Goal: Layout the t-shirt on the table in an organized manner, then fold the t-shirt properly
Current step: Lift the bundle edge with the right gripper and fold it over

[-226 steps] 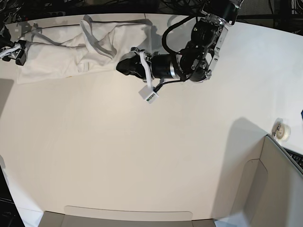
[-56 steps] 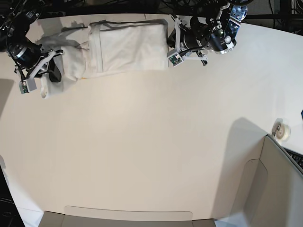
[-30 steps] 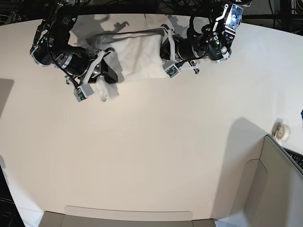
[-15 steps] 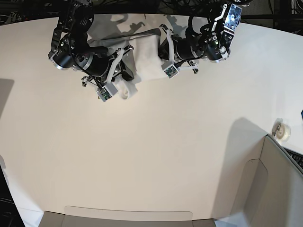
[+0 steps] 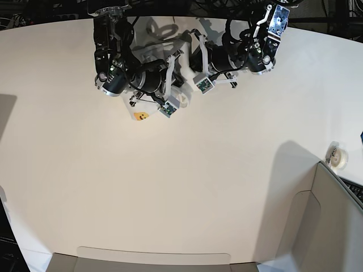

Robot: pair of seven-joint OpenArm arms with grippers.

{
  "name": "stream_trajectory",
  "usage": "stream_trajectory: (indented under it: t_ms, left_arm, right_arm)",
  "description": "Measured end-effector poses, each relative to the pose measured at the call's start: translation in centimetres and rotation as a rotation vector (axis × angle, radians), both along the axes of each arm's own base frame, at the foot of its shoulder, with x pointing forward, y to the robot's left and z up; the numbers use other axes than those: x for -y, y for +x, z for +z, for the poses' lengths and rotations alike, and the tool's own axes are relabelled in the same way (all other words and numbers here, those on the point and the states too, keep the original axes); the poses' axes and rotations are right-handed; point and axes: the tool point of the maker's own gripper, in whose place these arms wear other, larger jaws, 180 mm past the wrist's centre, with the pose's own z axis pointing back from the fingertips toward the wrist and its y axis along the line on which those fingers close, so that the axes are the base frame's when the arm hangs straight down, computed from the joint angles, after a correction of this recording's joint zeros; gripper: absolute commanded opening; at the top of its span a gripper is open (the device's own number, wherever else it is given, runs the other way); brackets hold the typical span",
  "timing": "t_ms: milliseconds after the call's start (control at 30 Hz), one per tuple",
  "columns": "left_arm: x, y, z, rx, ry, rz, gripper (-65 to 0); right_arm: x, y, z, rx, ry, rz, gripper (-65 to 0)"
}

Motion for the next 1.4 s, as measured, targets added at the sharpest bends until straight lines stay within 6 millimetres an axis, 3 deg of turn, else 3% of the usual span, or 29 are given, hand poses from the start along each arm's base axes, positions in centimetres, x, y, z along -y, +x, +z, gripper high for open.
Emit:
stream_trajectory:
  t_ms: [67,333,467,600,900,1100,1167,1200,1267,1300,1400]
  left_arm:
    - [0.0,0.0,0.0,0.000,0.000,0.000,-64.9]
    - [-0.1,0.6,0.3,0.011,0.005,-0.005,-64.9]
    - [0.0,0.7,0.3,0.013,0.003,-0.004,-64.9]
    - [0.0,0.7,0.3,0.014,0.001,-0.001,-64.9]
    - [-0.1,0.9,0.3,0.016,0.002,0.004,-64.9]
    - [0.2,1.8,1.0,0.050,-0.026,0.022,-64.9]
    - [0.3,2.3,1.3,0.065,-0.035,0.028,-64.9]
    - [-1.0,1.7,0.1,0.030,0.057,0.010,-64.9]
    - [-0.5,1.5,0.3,0.035,0.015,0.023,-64.9]
    - [-0.6,1.4,0.2,0.031,0.017,0.021,-64.9]
    - [-0.7,1.2,0.1,0.022,0.028,0.007,-64.9]
  right_arm:
    - [0.0,0.0,0.0,0.001,-0.003,0.003,-64.0]
    - [-0.4,0.1,0.3,0.015,-0.003,0.022,-35.8]
    - [-0.1,0.3,1.6,0.074,-0.028,0.053,-31.1]
    - [-1.7,0.3,4.3,0.162,0.004,0.108,-31.2]
    - [-2.8,0.5,5.3,0.210,-0.034,0.185,-31.2]
    - [-2.6,1.7,7.7,0.239,0.032,0.195,-31.3]
    - [-1.5,2.9,8.4,0.249,0.061,0.135,-31.5]
    - [-1.4,4.1,10.3,0.297,0.158,0.084,-32.4]
    - [0.6,6.6,13.2,0.392,0.205,0.006,-37.6]
    - [2.2,7.7,13.8,0.425,0.191,-0.038,-40.9]
    - [7.6,8.6,12.1,0.390,0.080,-0.153,-52.3]
